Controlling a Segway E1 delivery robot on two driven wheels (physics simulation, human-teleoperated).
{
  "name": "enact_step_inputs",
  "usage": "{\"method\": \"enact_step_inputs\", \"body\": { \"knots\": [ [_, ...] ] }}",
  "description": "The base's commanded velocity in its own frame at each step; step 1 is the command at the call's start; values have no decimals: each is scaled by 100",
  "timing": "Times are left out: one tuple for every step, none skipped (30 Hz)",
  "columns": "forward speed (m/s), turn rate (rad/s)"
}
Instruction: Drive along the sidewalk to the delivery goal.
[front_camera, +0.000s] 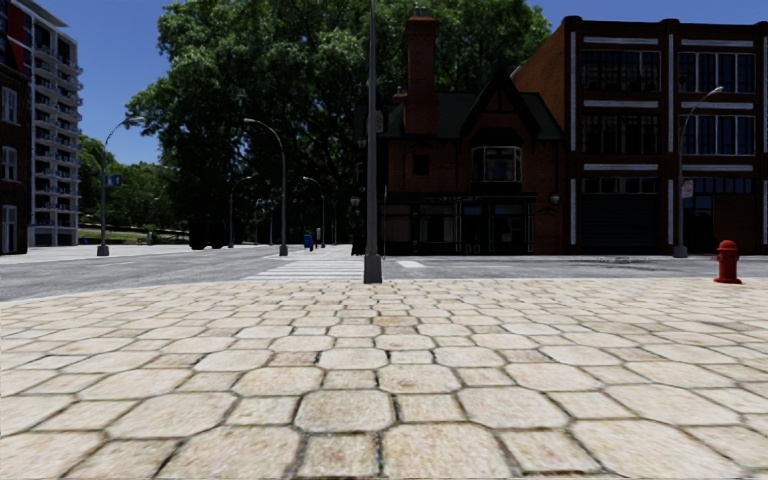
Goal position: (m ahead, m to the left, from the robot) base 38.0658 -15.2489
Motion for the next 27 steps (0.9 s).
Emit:
{"method": "enact_step_inputs", "body": {
  "knots": [
    [200,0],
    [200,0],
    [200,0],
    [200,0],
    [200,0],
    [200,0],
    [200,0],
    [200,0],
    [200,0],
    [200,0],
    [200,0],
    [200,0],
    [200,0],
    [200,0],
    [200,0],
    [200,10],
    [200,17],
    [200,21],
    [200,21],
    [200,24],
    [200,28],
    [200,31],
    [200,32],
    [200,33],
    [200,33],
    [200,33],
    [200,33]
  ]
}}
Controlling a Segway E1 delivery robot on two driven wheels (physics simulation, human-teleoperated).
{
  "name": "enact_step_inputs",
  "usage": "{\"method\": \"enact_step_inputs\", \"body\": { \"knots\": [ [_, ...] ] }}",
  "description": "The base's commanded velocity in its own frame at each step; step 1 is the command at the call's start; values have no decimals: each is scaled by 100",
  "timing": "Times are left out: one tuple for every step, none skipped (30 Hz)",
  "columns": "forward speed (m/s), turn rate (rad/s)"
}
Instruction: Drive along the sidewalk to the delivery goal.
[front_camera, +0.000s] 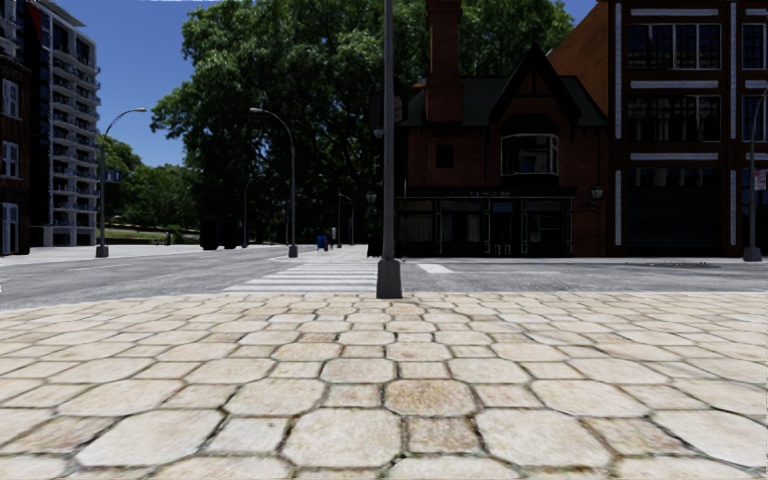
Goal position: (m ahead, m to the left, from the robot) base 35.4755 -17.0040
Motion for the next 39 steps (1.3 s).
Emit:
{"method": "enact_step_inputs", "body": {
  "knots": [
    [200,33],
    [200,33],
    [200,33],
    [200,33],
    [200,33],
    [200,33],
    [200,33],
    [200,33],
    [200,33],
    [200,33],
    [200,33],
    [200,33],
    [200,33],
    [200,33],
    [200,33],
    [200,28],
    [200,12],
    [200,12],
    [200,0],
    [200,0],
    [200,0],
    [200,0],
    [200,0],
    [200,0],
    [200,4],
    [200,9],
    [200,17],
    [200,24],
    [200,26],
    [200,26],
    [200,27],
    [200,27],
    [200,27],
    [200,27],
    [200,27],
    [200,27],
    [200,28],
    [200,30],
    [200,30]
  ]
}}
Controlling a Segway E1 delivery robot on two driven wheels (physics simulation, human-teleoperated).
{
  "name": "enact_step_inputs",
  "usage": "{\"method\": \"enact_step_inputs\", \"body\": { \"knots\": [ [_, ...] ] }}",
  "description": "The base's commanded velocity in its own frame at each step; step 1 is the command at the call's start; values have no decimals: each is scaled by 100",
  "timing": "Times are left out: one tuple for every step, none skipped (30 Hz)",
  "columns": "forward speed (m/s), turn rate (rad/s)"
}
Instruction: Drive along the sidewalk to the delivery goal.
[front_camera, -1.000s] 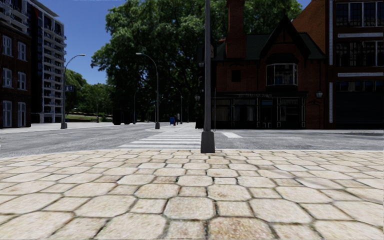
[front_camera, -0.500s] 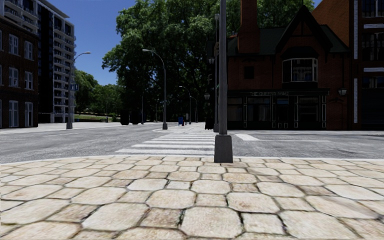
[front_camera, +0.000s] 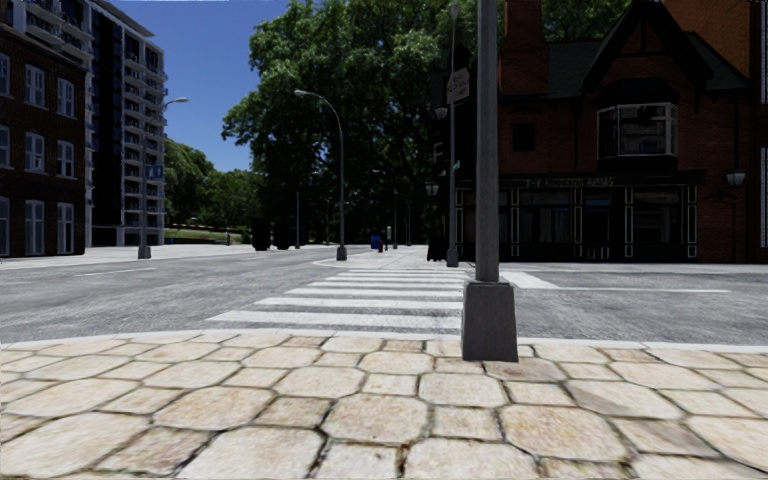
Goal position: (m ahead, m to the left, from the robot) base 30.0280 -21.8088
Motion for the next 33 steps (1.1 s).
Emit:
{"method": "enact_step_inputs", "body": {
  "knots": [
    [200,31],
    [200,31],
    [200,31],
    [200,31],
    [200,31],
    [200,31],
    [200,31],
    [200,31],
    [200,31],
    [200,31],
    [200,31],
    [200,30],
    [200,13],
    [200,13],
    [200,0],
    [200,0],
    [200,0],
    [200,0],
    [200,0],
    [200,0],
    [200,0],
    [200,0],
    [200,0],
    [200,0],
    [200,0],
    [200,-5],
    [200,-16],
    [200,-21],
    [200,-21],
    [200,-23],
    [200,-23],
    [196,-23],
    [194,-23]
  ]
}}
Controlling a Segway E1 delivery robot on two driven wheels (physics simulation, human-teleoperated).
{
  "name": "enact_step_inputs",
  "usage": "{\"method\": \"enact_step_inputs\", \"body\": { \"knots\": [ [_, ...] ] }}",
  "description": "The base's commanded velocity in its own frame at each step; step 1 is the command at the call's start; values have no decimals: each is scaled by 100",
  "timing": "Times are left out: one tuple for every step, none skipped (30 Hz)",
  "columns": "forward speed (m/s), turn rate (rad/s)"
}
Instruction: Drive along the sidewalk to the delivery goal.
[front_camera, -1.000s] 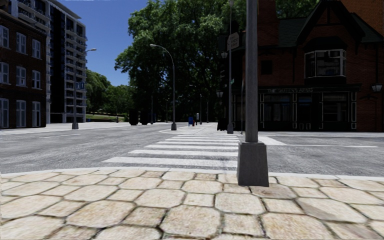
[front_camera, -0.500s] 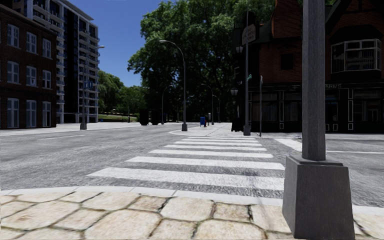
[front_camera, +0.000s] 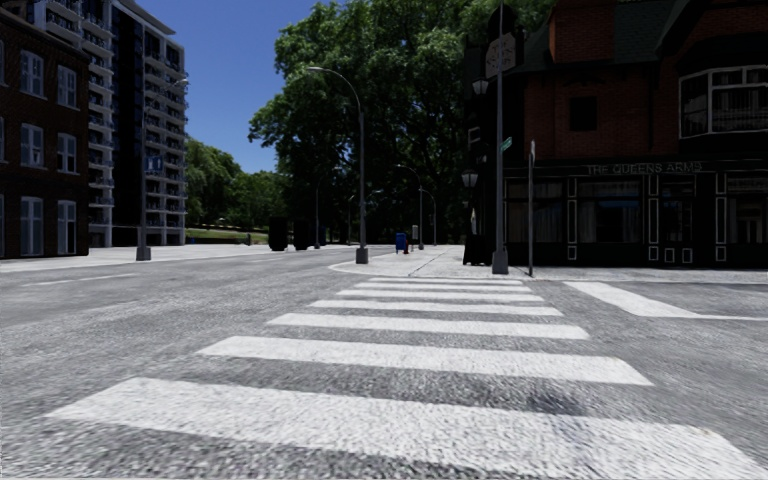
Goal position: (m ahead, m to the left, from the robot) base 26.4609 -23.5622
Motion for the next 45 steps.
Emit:
{"method": "enact_step_inputs", "body": {
  "knots": [
    [193,-23],
    [193,-23],
    [193,-23],
    [193,-23],
    [188,-23],
    [179,-24],
    [167,-24],
    [161,-25],
    [161,-25],
    [151,-28],
    [140,-28],
    [134,-29],
    [133,-29],
    [132,-29],
    [132,-29],
    [131,-29],
    [131,-29],
    [131,-29],
    [131,-29],
    [130,-29],
    [130,-29],
    [130,-29],
    [130,-29],
    [130,-29],
    [130,-29],
    [130,-29],
    [130,-29],
    [130,-29],
    [130,-29],
    [130,-29],
    [130,-29],
    [130,-29],
    [130,-29],
    [130,-29],
    [130,-29],
    [130,-29],
    [130,-29],
    [130,-29],
    [130,-29],
    [130,-29],
    [130,-29],
    [130,-29],
    [130,-25],
    [130,-25],
    [130,-10]
  ]
}}
